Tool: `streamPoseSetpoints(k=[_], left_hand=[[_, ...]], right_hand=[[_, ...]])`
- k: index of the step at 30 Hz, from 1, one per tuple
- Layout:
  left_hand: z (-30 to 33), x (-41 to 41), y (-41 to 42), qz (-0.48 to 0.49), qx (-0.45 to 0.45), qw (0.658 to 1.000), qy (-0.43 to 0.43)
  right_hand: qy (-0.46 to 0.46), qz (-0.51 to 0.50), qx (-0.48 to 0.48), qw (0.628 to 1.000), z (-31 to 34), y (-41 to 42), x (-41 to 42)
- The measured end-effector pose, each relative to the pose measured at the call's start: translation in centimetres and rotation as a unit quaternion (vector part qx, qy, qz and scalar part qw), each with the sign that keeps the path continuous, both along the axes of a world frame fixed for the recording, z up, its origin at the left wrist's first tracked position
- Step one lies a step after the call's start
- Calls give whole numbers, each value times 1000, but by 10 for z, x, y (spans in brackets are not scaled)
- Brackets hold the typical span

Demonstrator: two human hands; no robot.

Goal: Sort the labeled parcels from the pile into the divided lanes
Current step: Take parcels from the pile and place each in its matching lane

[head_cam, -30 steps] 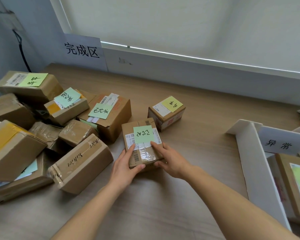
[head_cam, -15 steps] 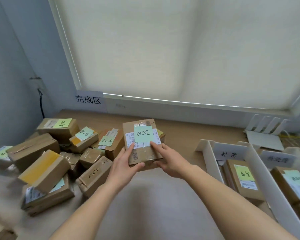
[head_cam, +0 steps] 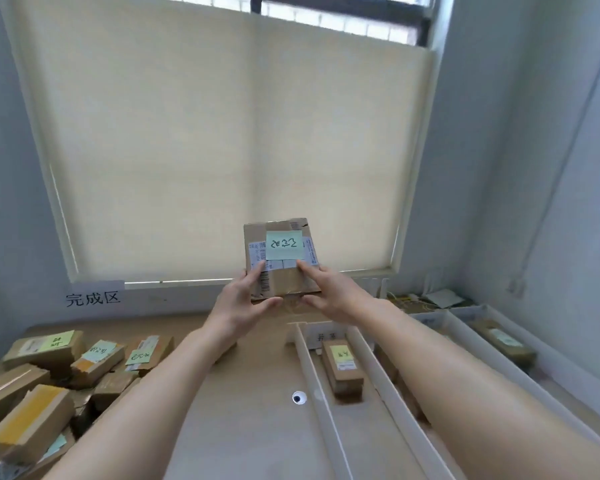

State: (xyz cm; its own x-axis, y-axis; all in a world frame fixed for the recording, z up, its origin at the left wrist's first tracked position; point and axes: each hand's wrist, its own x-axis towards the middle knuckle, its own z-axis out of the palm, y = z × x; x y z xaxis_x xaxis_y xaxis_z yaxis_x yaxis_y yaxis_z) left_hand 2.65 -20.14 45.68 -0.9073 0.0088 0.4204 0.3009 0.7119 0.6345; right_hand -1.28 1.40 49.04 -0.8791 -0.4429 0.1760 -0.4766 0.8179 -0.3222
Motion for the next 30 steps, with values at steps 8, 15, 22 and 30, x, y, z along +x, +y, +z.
streamPoseSetpoints(k=[8, 15, 22, 30], left_hand=[[81, 38, 197, -129, -15, 991, 38], [99, 78, 409, -235, -23, 971, 47], [84, 119, 616, -303, -15, 952, 49], [68, 144, 768, -362, -16, 931, 34]], right_hand=[[43, -129, -34, 990, 73, 202, 97], [48, -232, -18, 971, 82, 406, 173], [48, -317, 27, 947, 83, 603, 250], [26, -361, 22, 932, 67, 742, 301]])
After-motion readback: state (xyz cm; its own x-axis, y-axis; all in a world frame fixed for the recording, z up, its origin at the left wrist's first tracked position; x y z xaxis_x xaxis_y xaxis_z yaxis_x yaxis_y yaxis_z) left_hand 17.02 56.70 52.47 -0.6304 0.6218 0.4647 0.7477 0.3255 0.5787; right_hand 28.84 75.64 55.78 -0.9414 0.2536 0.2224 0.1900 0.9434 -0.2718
